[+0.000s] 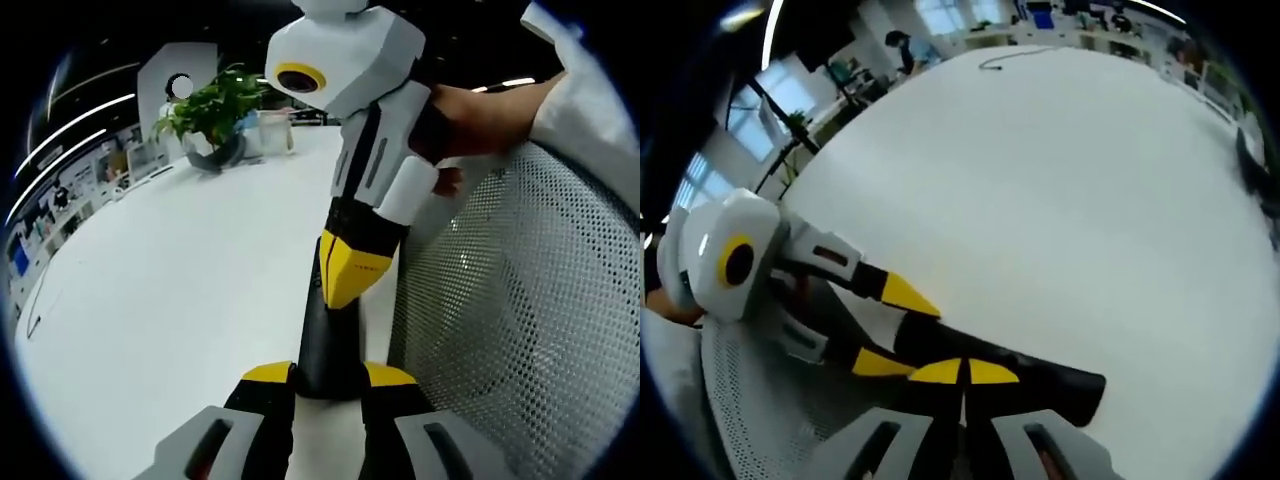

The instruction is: Press the specified remote control buttons in sequence, fully releasing each button before pressing the next.

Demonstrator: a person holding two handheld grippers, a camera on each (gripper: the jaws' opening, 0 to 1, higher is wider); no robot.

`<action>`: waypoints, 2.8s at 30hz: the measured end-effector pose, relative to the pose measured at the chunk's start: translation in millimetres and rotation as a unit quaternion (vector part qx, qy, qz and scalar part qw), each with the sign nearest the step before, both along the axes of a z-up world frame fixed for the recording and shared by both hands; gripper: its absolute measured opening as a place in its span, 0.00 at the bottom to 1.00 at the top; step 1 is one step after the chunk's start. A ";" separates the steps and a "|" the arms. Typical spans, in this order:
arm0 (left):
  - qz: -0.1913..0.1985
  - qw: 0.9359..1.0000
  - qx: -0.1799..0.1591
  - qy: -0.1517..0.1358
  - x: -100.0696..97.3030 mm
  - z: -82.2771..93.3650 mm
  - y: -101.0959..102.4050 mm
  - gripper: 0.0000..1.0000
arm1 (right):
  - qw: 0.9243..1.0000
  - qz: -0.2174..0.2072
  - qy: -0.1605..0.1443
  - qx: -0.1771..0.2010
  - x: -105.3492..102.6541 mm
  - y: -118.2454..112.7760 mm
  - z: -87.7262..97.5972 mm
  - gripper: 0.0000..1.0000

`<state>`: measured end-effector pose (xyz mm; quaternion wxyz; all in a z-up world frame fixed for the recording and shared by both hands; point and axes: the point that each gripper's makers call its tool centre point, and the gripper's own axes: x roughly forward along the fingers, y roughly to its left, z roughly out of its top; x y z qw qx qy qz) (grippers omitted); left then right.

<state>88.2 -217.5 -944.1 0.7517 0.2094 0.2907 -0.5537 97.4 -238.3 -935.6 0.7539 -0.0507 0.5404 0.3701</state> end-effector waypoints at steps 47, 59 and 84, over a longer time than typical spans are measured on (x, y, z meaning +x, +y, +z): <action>0.008 1.000 0.001 0.001 1.5 0.2 -0.2 0.25 | 0.995 0.059 -0.054 -0.060 0.6 5.0 -1.1 0.00; 0.010 1.000 0.002 0.001 1.9 0.1 -0.2 0.25 | 0.997 0.036 -0.043 -0.050 4.6 6.4 -1.6 0.00; 0.031 0.999 0.008 0.003 4.5 0.2 -7.8 0.25 | 0.976 -0.074 -0.202 0.041 47.7 -25.0 78.7 0.00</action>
